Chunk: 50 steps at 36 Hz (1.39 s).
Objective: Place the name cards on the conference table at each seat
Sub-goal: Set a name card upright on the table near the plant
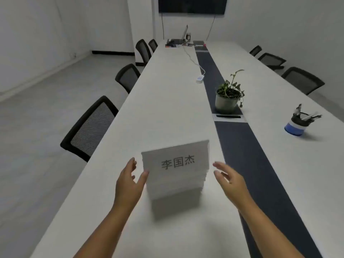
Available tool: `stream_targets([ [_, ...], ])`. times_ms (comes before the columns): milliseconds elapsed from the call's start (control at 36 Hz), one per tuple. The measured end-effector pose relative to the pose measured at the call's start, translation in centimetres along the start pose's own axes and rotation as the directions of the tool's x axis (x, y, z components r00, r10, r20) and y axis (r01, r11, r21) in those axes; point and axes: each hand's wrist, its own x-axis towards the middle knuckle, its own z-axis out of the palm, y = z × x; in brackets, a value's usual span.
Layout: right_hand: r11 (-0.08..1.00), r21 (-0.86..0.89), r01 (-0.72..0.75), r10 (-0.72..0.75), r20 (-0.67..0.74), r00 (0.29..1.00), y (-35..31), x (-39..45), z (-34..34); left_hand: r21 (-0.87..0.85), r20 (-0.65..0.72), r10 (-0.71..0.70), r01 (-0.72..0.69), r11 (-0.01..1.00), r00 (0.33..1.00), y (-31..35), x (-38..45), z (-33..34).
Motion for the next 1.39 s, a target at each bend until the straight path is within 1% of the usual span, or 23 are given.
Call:
stream_targets([
  [83, 1.0, 0.03, 0.0, 0.002, -0.046, 0.999, -1.8, 3.8, 1.6, -0.034, 0.026, 0.009, -0.008, 0.999, 1.0, 0.0, 2.3, 1.1],
  [139, 0.998, 0.069, -0.011, 0.014, -0.045, 0.999, -2.7, 5.6, 2.6, -0.064, 0.059, 0.02, -0.016, 0.998, 0.998, -0.1, 3.0, 1.7],
  [167, 0.995, 0.097, -0.031, 0.035, -0.035, 0.999, -2.7, 6.1, 3.1, -0.086, 0.068, 0.018, -0.012, 0.996, 0.998, -0.3, 3.0, 1.8],
  [222, 0.987, 0.148, -0.065, 0.074, -0.059, 0.995, -2.4, 6.7, 3.6, -0.117, 0.062, 0.02, -0.012, 0.993, 0.998, -0.6, 3.2, 1.8],
  [306, 0.977, 0.203, -0.061, 0.081, -0.088, 0.993, -2.2, 7.1, 3.8, -0.128, 0.073, 0.017, -0.008, 0.992, 0.997, -1.1, 3.4, 2.0],
  [389, 0.976, 0.217, 0.0, 0.023, -0.105, 0.994, -2.4, 6.9, 3.8, -0.09, 0.069, 0.049, -0.042, 0.995, 0.996, -1.2, 3.3, 1.9],
  [500, 0.978, 0.19, 0.088, -0.058, -0.157, 0.986, -3.8, 6.7, 3.1, -0.071, 0.009, 0.144, -0.143, 0.987, 0.989, 0.1, 3.0, 1.5],
  [583, 0.968, 0.196, 0.155, -0.113, -0.212, 0.971, -5.4, 5.9, 1.4, -0.059, -0.03, 0.241, -0.242, 0.968, 0.97, 2.3, 2.7, 1.4],
  [639, 0.954, 0.221, 0.201, -0.141, -0.26, 0.955, -6.2, 4.9, -0.6, -0.057, -0.03, 0.306, -0.307, 0.95, 0.952, 4.1, 2.1, 1.9],
  [778, 0.948, 0.21, 0.239, -0.127, -0.437, 0.89, -5.2, 1.3, -6.7, -0.097, 0.063, 0.399, -0.392, 0.915, 0.915, 7.9, -1.2, 5.9],
  [861, 0.965, 0.191, 0.181, -0.062, -0.505, 0.861, -2.3, -0.8, -10.2, -0.074, 0.16, 0.404, -0.397, 0.915, 0.901, 8.5, -3.5, 9.7],
  [944, 0.981, 0.182, 0.071, 0.033, -0.514, 0.857, 1.5, -2.8, -13.1, -0.108, 0.285, 0.342, -0.325, 0.94, 0.895, 8.3, -5.8, 14.1],
  [1028, 0.981, 0.191, -0.035, 0.128, -0.5, 0.857, 5.8, -3.8, -15.3, -0.099, 0.404, 0.253, -0.233, 0.967, 0.879, 7.4, -7.4, 18.4],
  [1111, 0.966, 0.224, -0.126, 0.219, -0.46, 0.86, 9.9, -4.1, -16.8, -0.064, 0.462, 0.149, -0.134, 0.989, 0.875, 6.2, -8.1, 22.4],
  [1167, 0.956, 0.233, -0.179, 0.264, -0.412, 0.872, 12.4, -3.9, -17.6, -0.032, 0.451, 0.096, -0.091, 0.995, 0.887, 5.6, -8.5, 24.6],
  [1278, 0.937, 0.243, -0.249, 0.319, -0.316, 0.893, 16.0, -3.1, -18.6, 0.009, 0.388, 0.006, -0.01, 1.0, 0.922, 4.3, -9.1, 27.5],
  [1389, 0.937, 0.219, -0.272, 0.321, -0.235, 0.918, 18.0, -1.6, -19.2, 0.038, 0.306, -0.068, 0.059, 0.998, 0.95, 4.3, -9.6, 29.0],
])
